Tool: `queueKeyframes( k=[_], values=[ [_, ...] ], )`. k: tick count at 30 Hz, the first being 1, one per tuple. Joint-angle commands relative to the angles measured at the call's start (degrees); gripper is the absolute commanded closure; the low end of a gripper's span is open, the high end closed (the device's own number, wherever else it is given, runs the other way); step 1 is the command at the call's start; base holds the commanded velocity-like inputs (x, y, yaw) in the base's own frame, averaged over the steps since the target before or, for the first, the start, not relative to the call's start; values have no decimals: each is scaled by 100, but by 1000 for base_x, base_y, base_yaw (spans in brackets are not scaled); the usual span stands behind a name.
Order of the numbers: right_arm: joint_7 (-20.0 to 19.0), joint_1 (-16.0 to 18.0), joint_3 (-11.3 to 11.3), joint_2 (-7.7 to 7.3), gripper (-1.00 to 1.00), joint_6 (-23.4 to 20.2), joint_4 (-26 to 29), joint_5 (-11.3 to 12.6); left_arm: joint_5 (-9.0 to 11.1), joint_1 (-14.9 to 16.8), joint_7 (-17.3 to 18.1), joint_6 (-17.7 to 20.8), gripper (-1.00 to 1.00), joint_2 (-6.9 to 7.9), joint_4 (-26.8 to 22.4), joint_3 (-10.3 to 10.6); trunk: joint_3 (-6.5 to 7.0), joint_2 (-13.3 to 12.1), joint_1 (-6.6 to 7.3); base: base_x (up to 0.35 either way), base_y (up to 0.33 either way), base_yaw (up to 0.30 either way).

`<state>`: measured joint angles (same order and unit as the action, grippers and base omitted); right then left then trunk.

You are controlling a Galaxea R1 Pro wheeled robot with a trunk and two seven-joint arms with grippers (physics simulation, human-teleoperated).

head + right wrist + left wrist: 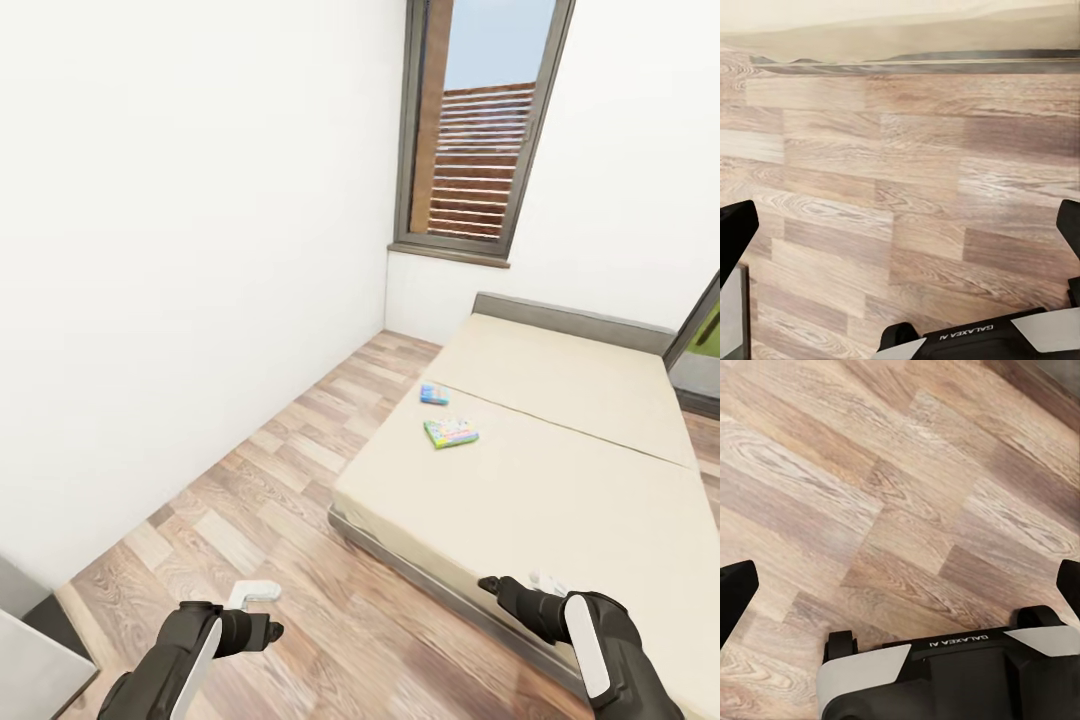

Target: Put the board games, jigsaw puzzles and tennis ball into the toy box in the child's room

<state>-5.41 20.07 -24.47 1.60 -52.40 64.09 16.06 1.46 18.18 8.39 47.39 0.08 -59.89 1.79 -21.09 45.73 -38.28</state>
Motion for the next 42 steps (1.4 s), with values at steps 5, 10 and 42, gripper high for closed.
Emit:
queueKeyframes(
  k=[5, 10, 42],
  values=[
    [-57, 6, -23, 7, -100, -26, 1, -51, 12, 5, 5, 19, -100, 1, -5, 4, -7, 5, -2, 72, 59, 0],
    [-57, 6, -23, 7, -100, -25, 1, -51, 12, 2, 5, 14, -100, 1, -5, 8, 6, 5, -2, 27, 17, -84],
    [-57, 6, -25, 7, -100, -16, 3, -43, 12, 2, 5, -8, -100, 1, -6, 14, 75, 5, -2, 110, 64, -67]
  ],
)
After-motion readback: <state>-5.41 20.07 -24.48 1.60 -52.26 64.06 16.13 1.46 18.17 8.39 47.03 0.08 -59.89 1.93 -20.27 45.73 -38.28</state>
